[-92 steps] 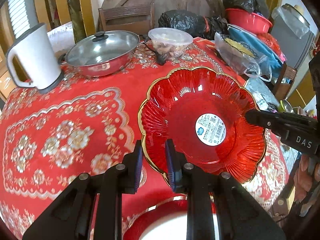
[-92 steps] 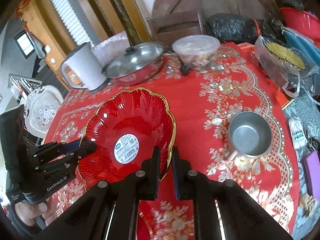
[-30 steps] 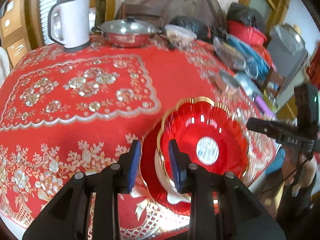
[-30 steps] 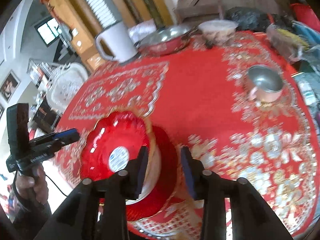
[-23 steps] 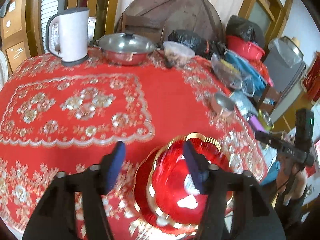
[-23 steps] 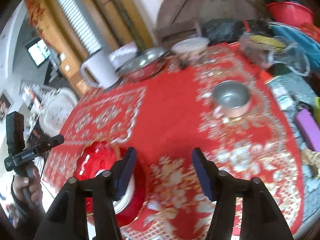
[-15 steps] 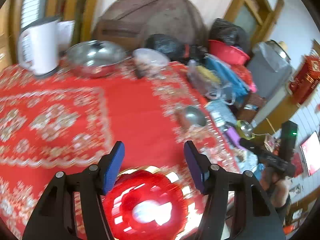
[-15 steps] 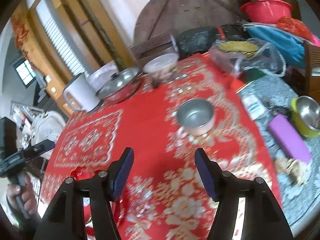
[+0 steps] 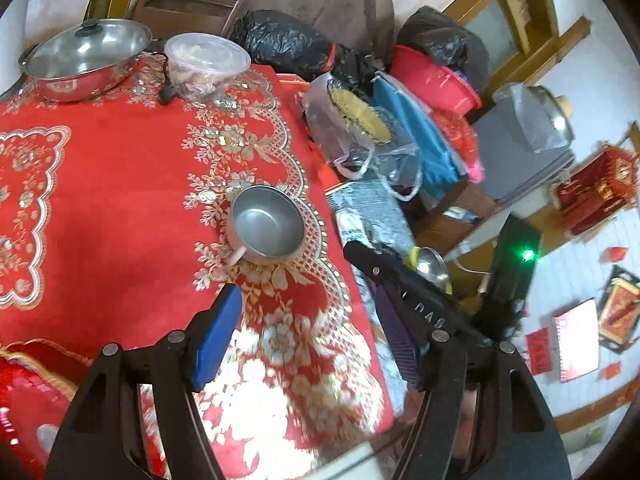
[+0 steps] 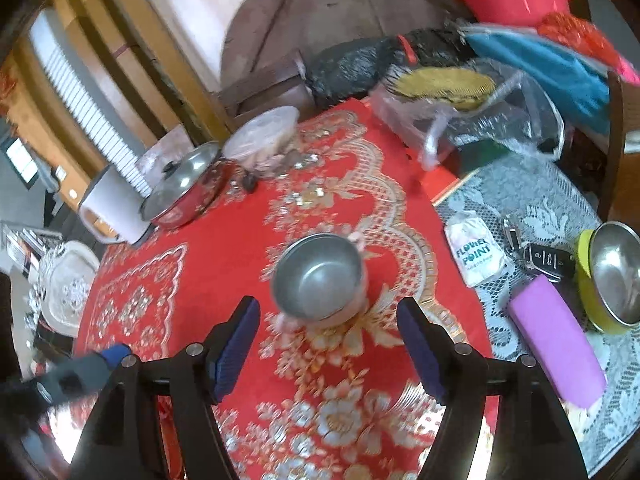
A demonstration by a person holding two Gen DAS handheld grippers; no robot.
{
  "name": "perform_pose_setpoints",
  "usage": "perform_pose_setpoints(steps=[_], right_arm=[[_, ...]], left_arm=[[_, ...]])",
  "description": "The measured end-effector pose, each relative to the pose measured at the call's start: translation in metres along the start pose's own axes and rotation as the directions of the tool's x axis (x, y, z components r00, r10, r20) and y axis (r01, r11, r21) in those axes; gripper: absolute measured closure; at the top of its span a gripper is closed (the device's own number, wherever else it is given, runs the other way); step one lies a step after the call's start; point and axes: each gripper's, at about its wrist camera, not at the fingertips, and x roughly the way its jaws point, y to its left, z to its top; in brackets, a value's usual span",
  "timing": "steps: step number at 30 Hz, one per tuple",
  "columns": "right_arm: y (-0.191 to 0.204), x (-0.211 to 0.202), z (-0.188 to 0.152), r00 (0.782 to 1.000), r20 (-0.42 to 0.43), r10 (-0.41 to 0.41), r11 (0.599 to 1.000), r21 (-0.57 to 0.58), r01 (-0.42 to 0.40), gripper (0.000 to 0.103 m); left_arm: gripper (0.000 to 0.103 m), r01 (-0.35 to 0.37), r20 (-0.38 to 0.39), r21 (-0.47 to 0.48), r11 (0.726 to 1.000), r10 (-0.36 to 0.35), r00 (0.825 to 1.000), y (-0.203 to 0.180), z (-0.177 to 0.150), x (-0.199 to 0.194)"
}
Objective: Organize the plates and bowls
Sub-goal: 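Move both tools toward the small steel cup with a handle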
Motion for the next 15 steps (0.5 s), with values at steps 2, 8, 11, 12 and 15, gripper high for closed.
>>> perform_pose_setpoints(steps=[2, 8, 11, 12, 15], right_arm=[[-0.012, 0.013, 0.004, 1.0, -0.02, 0.016, 1.0, 0.026, -0.016, 0.03], [-0.049, 0.038, 0.008, 0.996, -0.012, 0.088, 0.987, 0.135, -0.086, 0.03], [-0.054, 0.048, 0.012, 0.993, -0.006, 0.121, 0.983, 0.139, -0.119, 0.031], [-0.054, 0.053, 0.014, 0.991, -0.004, 0.132, 0.982, 0.135, -0.131, 0.031], [-0.049, 0.067, 0.018, 0.99, -0.021, 0.141, 0.984, 0.109, -0.138, 0.045]], left_arm=[[0.034, -0.05, 0.005, 0.003, 0.999, 0.05, 0.999, -0.003, 0.002, 0.022], [0.034, -0.262, 0.028, -0.024, 0.965, 0.263, 0.964, 0.019, 0.01, 0.094], [0.034, -0.336, 0.062, 0.003, 0.942, 0.335, 0.94, 0.023, 0.014, 0.109], [0.034, -0.344, 0.061, -0.002, 0.939, 0.343, 0.937, 0.026, 0.015, 0.112], [0.034, -0.327, 0.045, -0.018, 0.945, 0.327, 0.944, 0.035, 0.019, 0.119]])
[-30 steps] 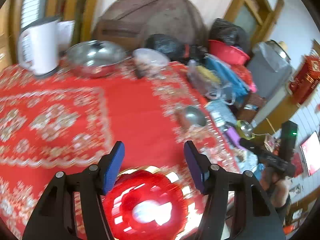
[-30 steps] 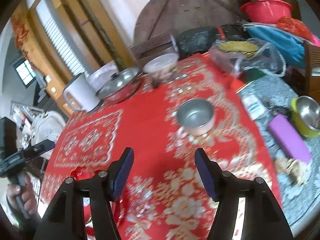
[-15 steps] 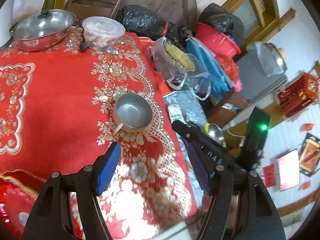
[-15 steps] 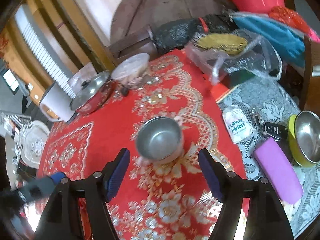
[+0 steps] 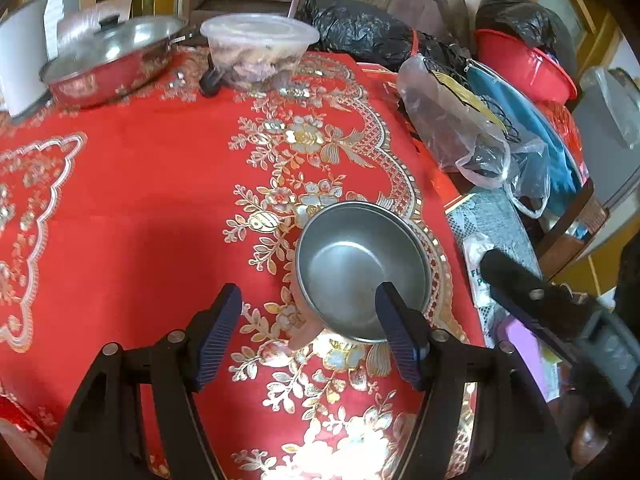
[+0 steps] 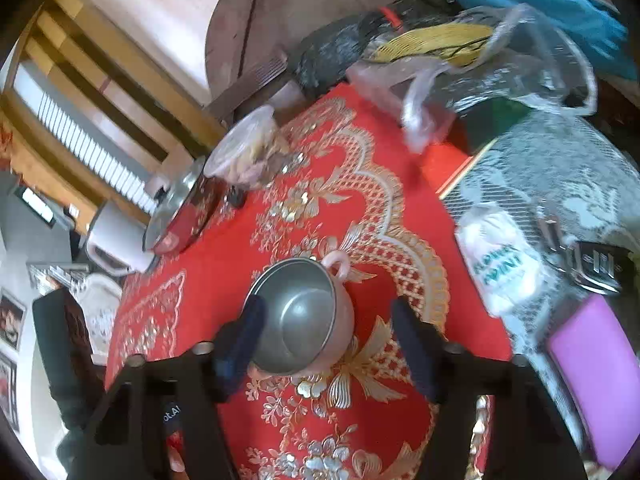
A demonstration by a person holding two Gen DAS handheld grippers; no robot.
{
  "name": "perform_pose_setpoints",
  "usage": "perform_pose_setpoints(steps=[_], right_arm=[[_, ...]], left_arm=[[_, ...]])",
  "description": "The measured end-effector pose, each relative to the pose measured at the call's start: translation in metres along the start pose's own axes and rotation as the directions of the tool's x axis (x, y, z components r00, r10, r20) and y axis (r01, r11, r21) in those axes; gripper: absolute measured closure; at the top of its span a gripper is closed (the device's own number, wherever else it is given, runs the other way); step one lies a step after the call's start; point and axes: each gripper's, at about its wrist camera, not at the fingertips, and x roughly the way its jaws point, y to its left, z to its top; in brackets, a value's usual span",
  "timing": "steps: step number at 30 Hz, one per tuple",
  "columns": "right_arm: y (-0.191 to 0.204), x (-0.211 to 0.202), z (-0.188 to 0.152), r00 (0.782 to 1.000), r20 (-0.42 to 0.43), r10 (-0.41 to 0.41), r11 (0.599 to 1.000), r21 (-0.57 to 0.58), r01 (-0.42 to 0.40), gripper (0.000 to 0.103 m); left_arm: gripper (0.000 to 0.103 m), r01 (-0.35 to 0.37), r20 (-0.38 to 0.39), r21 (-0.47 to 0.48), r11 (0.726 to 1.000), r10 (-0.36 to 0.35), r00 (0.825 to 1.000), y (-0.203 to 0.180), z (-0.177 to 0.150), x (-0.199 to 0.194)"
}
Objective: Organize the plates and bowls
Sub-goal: 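Move both tools toward the small steel cup with a handle, then close the left tool on the steel cup rim while the right tool grips the rim too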
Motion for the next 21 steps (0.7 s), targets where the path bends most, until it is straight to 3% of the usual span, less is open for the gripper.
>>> perform_pose_setpoints(steps=[8, 13, 21], right_arm=[[0.001, 0.037, 0.0, 0.996, -0.076, -0.055, 0.999, -0.003, 0.055, 0.077], [0.0, 0.045, -0.003, 0.993, -0.093, -0.068, 0.998, 0.004, 0.069, 0.08], [0.003, 0.051, -0.005, 0.989, -0.117, -0.088, 0.996, -0.002, 0.088, 0.082]], left_arm=[[0.035, -0.006, -0.058, 0.025, 1.0, 0.007, 0.998, -0.006, 0.0, 0.024], [0.06, 0.019, -0.084, 0.026, 0.999, -0.017, 0.996, -0.009, -0.006, 0.031], [0.074, 0.033, -0.065, 0.006, 0.999, -0.032, 0.997, -0.011, -0.006, 0.031]])
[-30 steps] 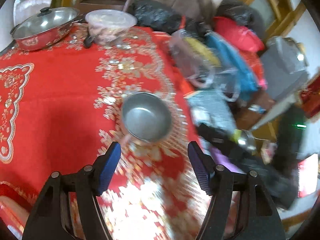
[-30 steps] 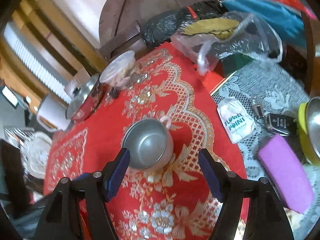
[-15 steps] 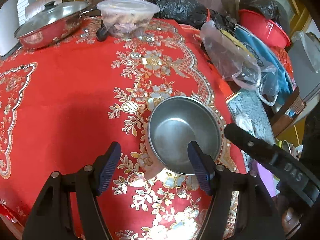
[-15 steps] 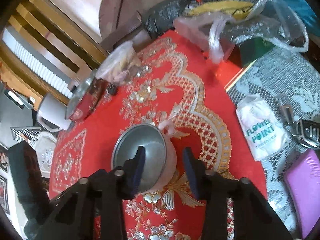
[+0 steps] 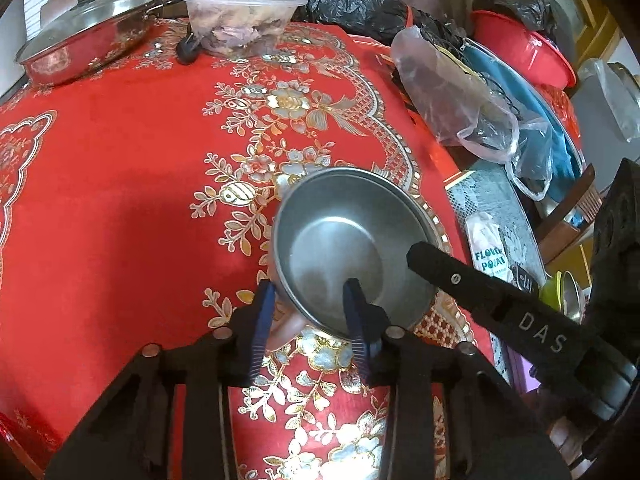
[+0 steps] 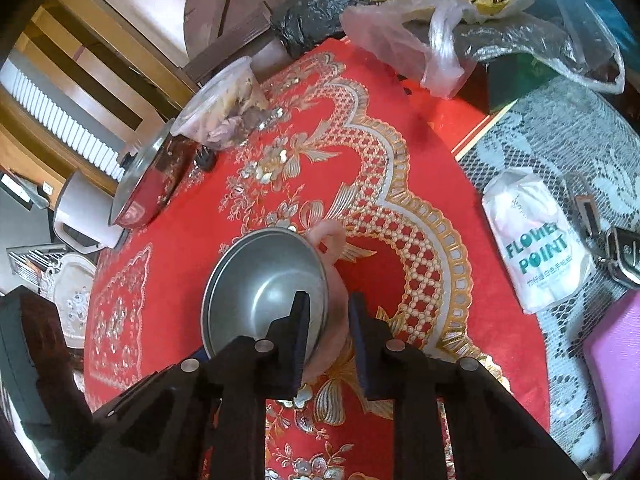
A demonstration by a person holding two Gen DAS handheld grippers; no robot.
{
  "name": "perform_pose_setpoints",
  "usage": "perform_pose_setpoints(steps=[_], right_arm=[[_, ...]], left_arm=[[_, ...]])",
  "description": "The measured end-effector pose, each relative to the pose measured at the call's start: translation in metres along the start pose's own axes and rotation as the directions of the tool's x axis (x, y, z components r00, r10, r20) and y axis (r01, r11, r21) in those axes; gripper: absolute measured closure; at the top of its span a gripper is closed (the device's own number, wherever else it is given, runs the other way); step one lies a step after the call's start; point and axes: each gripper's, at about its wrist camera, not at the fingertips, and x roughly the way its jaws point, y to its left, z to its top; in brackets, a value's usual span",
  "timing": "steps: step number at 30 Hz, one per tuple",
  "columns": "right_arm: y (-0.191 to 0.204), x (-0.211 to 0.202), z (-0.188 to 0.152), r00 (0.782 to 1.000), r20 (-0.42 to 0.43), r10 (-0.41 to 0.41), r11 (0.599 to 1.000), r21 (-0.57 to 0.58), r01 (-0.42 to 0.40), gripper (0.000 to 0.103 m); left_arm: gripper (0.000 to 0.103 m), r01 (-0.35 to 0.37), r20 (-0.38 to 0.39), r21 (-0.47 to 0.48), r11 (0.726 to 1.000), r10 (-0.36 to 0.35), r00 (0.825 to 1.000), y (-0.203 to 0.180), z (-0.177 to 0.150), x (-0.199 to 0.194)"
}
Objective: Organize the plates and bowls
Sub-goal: 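Close the left tool on the steel cup rim while the right tool grips the rim too, then lift and carry the steel cup with both tools over the stack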
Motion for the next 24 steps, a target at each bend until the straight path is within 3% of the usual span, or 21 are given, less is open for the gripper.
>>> perform_pose_setpoints(steps=[24], right_arm=[[0.005, -0.011, -0.008, 0.994, -0.016, -0.104, 0.994, -0.016, 0.104, 0.092]], left_arm=[[0.084, 0.034, -0.021, -0.028, 0.999, -0.034, 0.999, 0.004, -0.011, -0.006]])
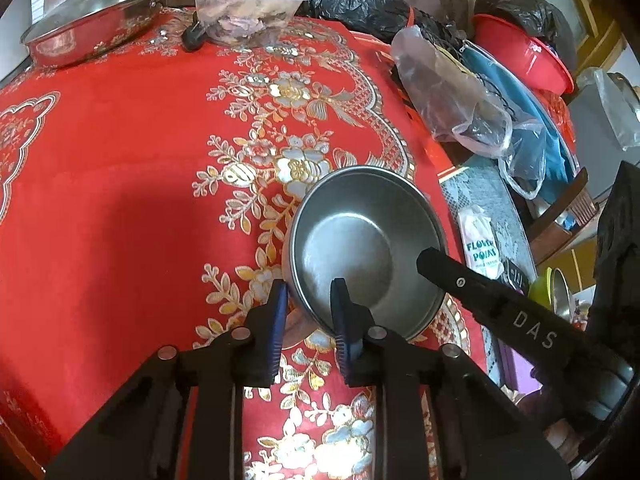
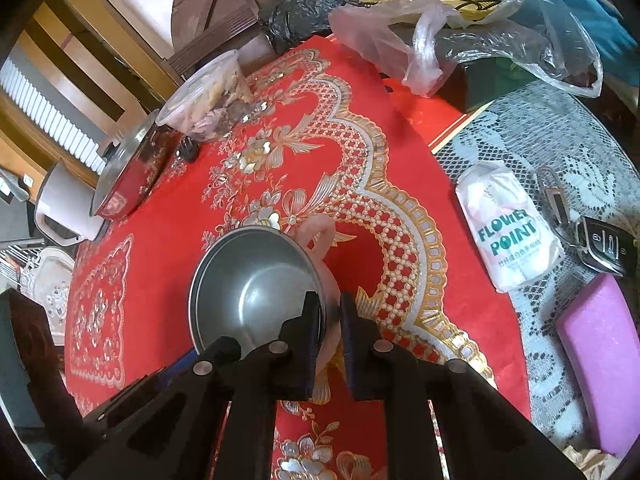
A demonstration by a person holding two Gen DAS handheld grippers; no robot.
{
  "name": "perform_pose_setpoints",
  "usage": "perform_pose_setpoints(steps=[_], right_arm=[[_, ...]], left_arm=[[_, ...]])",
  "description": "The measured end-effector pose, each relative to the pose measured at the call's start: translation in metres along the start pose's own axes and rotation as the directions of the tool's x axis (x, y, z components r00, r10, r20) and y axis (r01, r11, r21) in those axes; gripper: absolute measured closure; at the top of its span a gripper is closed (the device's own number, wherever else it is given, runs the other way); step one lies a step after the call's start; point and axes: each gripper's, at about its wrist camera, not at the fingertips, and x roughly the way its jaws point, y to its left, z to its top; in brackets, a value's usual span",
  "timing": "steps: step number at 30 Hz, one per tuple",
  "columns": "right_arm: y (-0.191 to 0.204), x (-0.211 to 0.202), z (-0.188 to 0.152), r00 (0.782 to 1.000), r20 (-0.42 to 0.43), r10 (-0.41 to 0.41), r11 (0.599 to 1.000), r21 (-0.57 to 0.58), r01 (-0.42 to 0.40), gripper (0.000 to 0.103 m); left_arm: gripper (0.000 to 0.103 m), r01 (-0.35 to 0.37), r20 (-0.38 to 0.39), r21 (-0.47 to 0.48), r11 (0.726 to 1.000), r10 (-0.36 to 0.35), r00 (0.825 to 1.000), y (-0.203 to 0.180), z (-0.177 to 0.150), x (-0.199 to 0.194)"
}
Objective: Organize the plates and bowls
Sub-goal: 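Lift and carry the steel cup with both tools over the stack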
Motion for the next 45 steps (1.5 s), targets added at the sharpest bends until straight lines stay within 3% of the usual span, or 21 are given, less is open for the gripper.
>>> perform_pose_setpoints(steps=[24, 33, 45], right_arm=[[0.011, -0.027, -0.034, 0.996, -0.017, -0.082, 0.995, -0.056, 0.081, 0.097], [0.01, -0.014, -0.038, 0.994, -0.069, -0.083, 0.995, -0.054, 0.08, 0.09], [0.016, -0.02, -0.038, 0.99, -0.043, -0.133, 0.989, -0.073, 0.13, 0.094]], left_arm=[[0.085, 0.01, 0.003, 0.01, 1.0, -0.01, 1.0, 0.005, -0.038, -0.025], [0.085, -0.001, 0.01, 0.035, 0.999, 0.0, 1.0, 0.004, -0.039, -0.026], [0.087, -0.015, 0.005, 0.055, 0.998, 0.015, 1.0, 0.001, -0.041, -0.023]])
